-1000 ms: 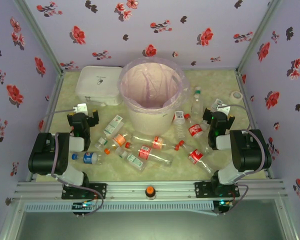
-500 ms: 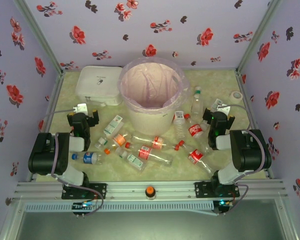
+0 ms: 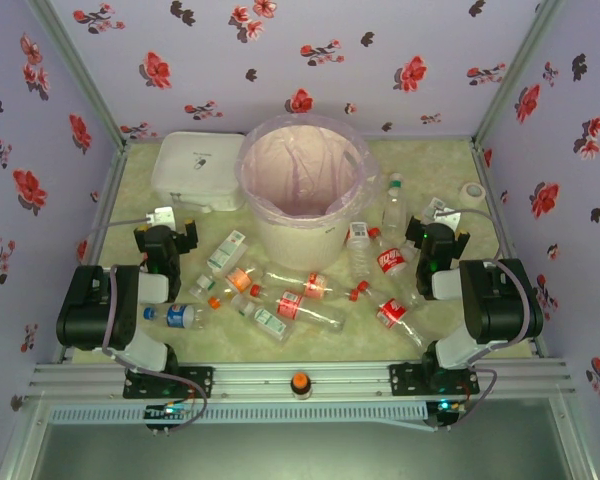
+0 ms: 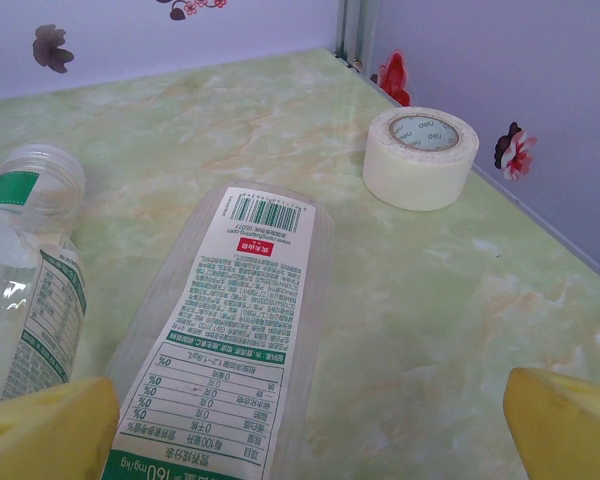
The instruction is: Put the plastic bottles in the bin
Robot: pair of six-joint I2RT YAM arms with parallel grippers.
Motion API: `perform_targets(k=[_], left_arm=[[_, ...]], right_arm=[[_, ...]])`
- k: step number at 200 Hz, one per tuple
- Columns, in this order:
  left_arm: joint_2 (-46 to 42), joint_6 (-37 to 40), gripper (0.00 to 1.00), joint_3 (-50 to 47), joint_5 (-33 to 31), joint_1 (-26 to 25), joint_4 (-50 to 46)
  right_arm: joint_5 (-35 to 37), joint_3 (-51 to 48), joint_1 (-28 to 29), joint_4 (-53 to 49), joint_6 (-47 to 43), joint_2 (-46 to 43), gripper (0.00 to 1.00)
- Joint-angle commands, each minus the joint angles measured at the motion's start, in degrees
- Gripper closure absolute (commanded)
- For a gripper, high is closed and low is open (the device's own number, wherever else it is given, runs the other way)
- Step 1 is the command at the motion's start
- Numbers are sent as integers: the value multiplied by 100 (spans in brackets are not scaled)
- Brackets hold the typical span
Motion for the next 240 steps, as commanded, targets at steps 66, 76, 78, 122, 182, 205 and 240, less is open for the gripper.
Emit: perform_targets(k=[66, 76, 78, 122, 182, 205, 240], left_arm=[[-209, -223, 0, 189, -212, 61, -225], [-210, -202, 0, 235, -216, 46, -294], [-217, -195, 0, 244, -224, 42, -306], [-1725, -334, 0, 794, -1175, -27, -2135], [-3434, -1295, 0, 2950, -1981, 60, -6686], [-3263, -1505, 0, 4320, -1334, 79, -8482], [-2707, -1553, 0, 5433, 424, 79, -9710]], right_arm=[[-267, 184, -56, -377, 91, -230, 1], [-275, 195, -57, -411, 75, -252, 1], [-270, 192, -57, -377, 73, -241, 1], [-147, 610, 29, -1685, -22, -970, 1], [-212, 3254, -21, -8072, 1050, -2250, 1], [-268, 4194, -37, -10021, 1338, -1873, 1], [-782, 4654, -58, -10972, 1470, -1390, 1]])
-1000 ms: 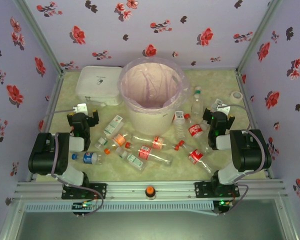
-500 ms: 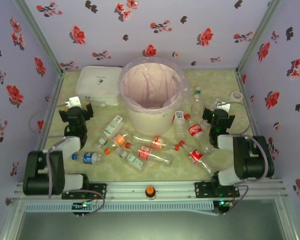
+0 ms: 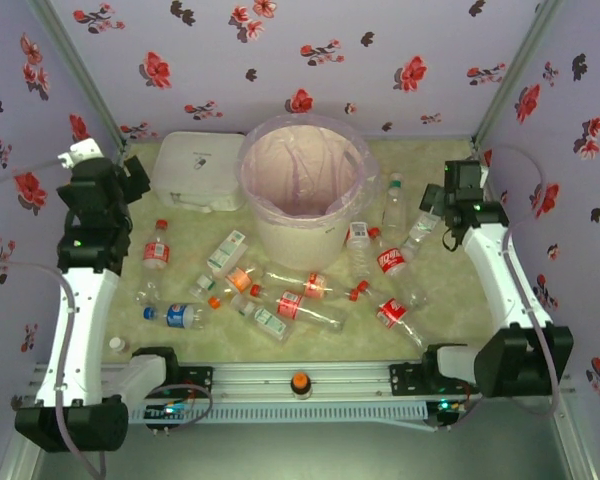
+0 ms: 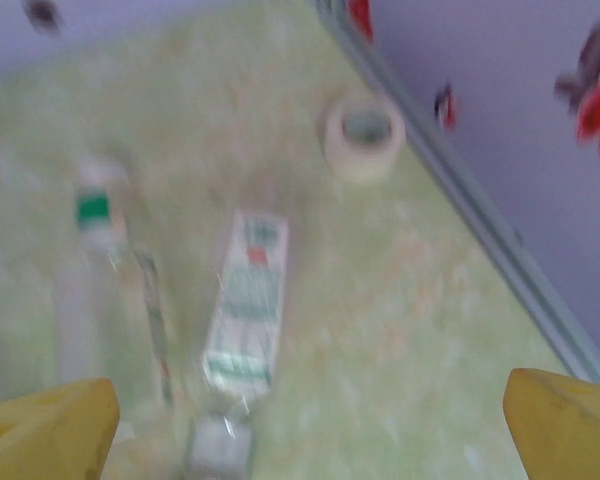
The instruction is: Put the plastic bottles in the bin
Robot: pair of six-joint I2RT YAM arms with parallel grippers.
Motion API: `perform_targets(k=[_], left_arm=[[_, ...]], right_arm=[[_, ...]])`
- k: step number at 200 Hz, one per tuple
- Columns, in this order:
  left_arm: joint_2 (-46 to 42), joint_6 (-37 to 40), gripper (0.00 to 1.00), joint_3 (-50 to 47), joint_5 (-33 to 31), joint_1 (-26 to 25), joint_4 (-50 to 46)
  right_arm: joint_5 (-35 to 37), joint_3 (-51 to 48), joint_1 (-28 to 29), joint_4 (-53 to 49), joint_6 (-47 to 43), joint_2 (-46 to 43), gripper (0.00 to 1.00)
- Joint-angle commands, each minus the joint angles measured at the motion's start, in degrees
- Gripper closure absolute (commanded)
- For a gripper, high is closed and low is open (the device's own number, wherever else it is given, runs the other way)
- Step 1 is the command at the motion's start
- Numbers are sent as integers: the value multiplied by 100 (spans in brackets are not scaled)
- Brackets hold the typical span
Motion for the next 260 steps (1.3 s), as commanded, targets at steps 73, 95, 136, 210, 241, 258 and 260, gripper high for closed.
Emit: perform_targets(k=[73, 95, 136, 210, 241, 258, 260], left_arm=[[1773, -68, 0, 1087, 2643, 31, -1732], [1832, -396, 1, 1290, 2975, 30, -1888], [1617, -747, 3, 1642, 3253, -233, -2327], [1228, -282, 3, 255, 2664, -259, -631], [1231, -134, 4, -373, 2743, -207, 61], [1305, -157, 4, -429, 2767, -194, 100], [1325, -165, 5, -418, 2776, -188, 97]], right_arm=[[-1315, 708, -373, -410, 694, 2142, 10], [-1473, 793, -386, -39, 659, 2416, 8], [-1470, 1183, -533, -43, 541, 3182, 6], [-1819, 1417, -802, 173, 593, 3769, 14], [-1737, 1364, -839, 95, 601, 3706, 27], [-1682, 1276, -845, 33, 604, 3530, 30], [-1673, 1271, -847, 19, 609, 3498, 30]])
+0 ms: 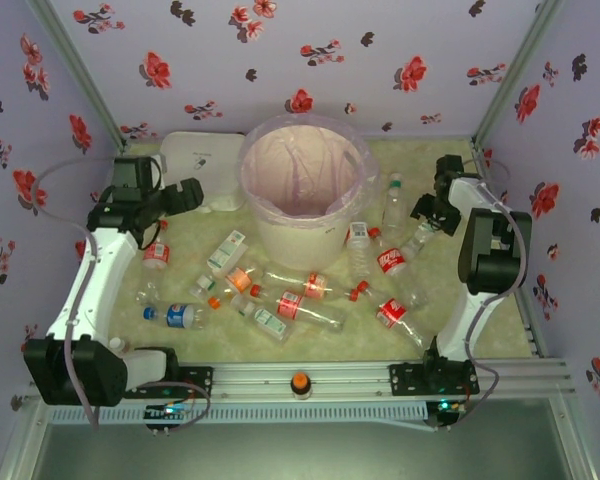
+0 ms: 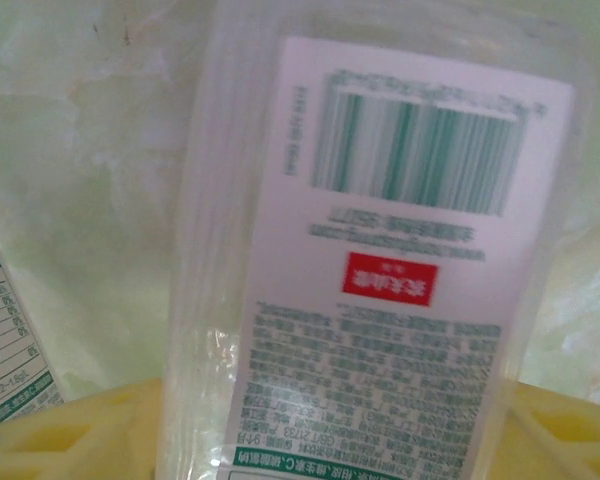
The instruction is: Put the plastic bottles in the bin
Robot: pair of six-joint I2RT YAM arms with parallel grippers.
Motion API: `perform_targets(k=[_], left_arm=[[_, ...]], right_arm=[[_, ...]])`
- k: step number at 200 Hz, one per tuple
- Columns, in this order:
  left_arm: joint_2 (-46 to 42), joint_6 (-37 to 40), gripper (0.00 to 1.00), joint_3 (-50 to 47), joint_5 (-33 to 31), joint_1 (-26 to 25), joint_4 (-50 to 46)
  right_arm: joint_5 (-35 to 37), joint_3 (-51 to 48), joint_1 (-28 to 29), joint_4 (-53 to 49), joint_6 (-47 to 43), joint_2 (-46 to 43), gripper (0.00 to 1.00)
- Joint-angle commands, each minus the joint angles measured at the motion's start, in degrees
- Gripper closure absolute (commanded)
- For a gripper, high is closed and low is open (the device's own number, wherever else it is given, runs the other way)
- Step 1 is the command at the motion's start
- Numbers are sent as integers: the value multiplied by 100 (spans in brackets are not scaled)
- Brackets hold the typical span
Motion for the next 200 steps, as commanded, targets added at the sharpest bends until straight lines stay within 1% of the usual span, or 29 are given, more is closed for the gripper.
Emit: perform_targets(k=[1, 21, 39, 49, 75, 111, 132, 160, 172, 186, 200], left_arm=[[60, 145, 5, -26, -3, 61, 604], [199, 76, 5, 115, 7, 86, 464], [214, 77, 5, 103, -1, 97, 434], [189, 88, 5, 75, -10, 95, 417], [59, 139, 5, -33, -111, 95, 448], [133, 161, 5, 10, -162, 95, 380], [135, 187, 5, 4, -169, 95, 370], [92, 196, 5, -13, -169, 95, 361], [71, 196, 5, -31, -169, 95, 367], [73, 190, 5, -49, -169, 91, 366], [109, 120, 5, -59, -160, 82, 362]], right_arm=[[62, -3, -52, -128, 45, -257, 30], [98, -114, -76, -207, 9, -599, 36], [94, -147, -164, -342, -84, -929, 38], [72, -128, -238, -465, -156, -1122, 41], [-36, 76, -407, -845, -281, -1826, 49], [-292, 409, -448, -1374, -342, -2782, 56], [-748, 710, -447, -1575, -238, -3290, 58], [-1652, 1176, -426, -1461, 183, -3934, 60], [-1926, 1449, -364, -1370, 398, -4109, 62], [-2204, 1805, -112, -1252, 599, -4172, 64], [-2348, 2228, 338, -1226, 704, -4064, 65]])
